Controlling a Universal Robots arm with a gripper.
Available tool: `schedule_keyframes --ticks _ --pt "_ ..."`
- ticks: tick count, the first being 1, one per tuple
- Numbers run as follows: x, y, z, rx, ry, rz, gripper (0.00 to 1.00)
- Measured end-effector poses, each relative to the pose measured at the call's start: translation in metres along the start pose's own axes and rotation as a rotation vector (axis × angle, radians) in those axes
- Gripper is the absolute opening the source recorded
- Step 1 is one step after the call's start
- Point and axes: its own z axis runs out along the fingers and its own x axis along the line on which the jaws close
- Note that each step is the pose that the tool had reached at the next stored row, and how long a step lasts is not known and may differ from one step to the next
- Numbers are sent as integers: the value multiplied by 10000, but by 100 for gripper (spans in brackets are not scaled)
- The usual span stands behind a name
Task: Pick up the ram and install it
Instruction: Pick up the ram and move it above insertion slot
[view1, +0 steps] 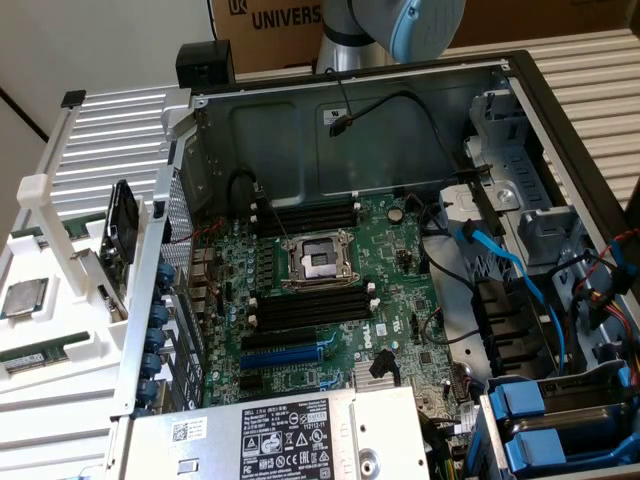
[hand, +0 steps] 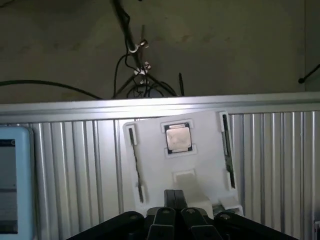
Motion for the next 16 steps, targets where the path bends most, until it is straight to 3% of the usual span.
schedule_keyframes --ticks 4,16 --pt "16 1 44 58 -22 -457 11" --pt "99 -1 73 58 -25 -517 11"
